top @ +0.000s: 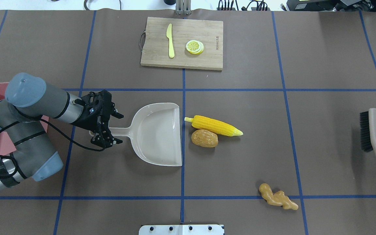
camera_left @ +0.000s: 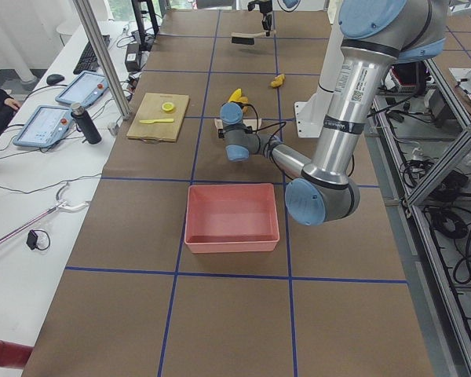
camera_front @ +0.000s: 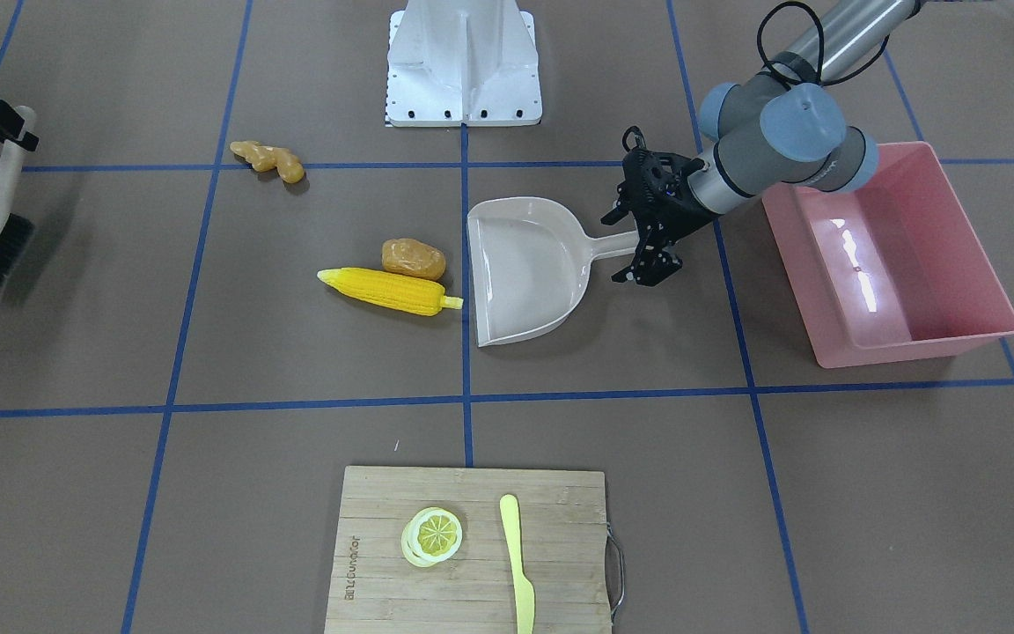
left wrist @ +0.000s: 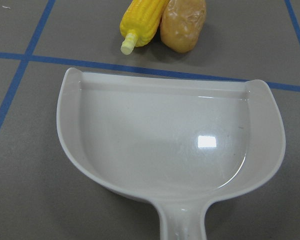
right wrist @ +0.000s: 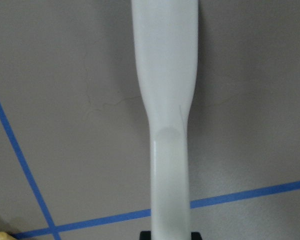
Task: Sweep and dump trash into bin
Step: 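Grasp the dustpan handle with the left gripper while the right lifts the brush, then move the brush in the right gripper down to the ginger root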
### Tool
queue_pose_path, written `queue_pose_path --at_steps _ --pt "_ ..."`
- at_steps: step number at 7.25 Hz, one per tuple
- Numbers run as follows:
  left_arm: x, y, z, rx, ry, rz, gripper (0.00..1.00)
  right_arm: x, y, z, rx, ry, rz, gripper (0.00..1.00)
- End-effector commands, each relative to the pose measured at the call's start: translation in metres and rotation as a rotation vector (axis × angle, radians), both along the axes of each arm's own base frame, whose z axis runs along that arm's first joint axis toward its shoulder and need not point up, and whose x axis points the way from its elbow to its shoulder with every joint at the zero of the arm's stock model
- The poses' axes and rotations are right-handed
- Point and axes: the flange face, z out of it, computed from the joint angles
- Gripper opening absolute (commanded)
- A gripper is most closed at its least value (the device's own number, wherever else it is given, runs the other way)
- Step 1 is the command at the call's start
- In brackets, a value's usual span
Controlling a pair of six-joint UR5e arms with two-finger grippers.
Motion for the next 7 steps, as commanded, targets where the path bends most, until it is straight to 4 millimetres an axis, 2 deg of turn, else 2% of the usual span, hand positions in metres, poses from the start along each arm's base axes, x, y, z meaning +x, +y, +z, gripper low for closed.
queue_pose_path --at_steps 1,2,3,4,5,7 --pt "0.009 0.002 0.004 0.007 0.001 -0.003 0.93 -0.043 0.011 -0.030 -0.119 -0.038 0.025 0.00" --pt "0.011 0.002 0.003 0.011 0.000 -0.011 0.93 -0.066 0.017 -0.055 -0.138 -0.045 0.020 0.00" --pt "0.011 0.002 0.003 0.011 0.000 -0.011 0.93 -0.091 0.035 -0.081 -0.146 -0.025 0.035 0.00" --pt "0.014 0.004 0.002 0.012 0.001 -0.007 0.93 -0.105 0.049 -0.095 -0.165 -0.018 0.033 0.00" --pt "0.015 0.005 0.001 0.013 0.002 -0.005 0.93 -0.109 0.057 -0.109 -0.200 -0.023 0.043 0.00" --pt "0.015 0.004 0.001 0.015 -0.001 -0.014 0.93 -0.126 0.093 -0.144 -0.335 -0.020 0.007 0.00"
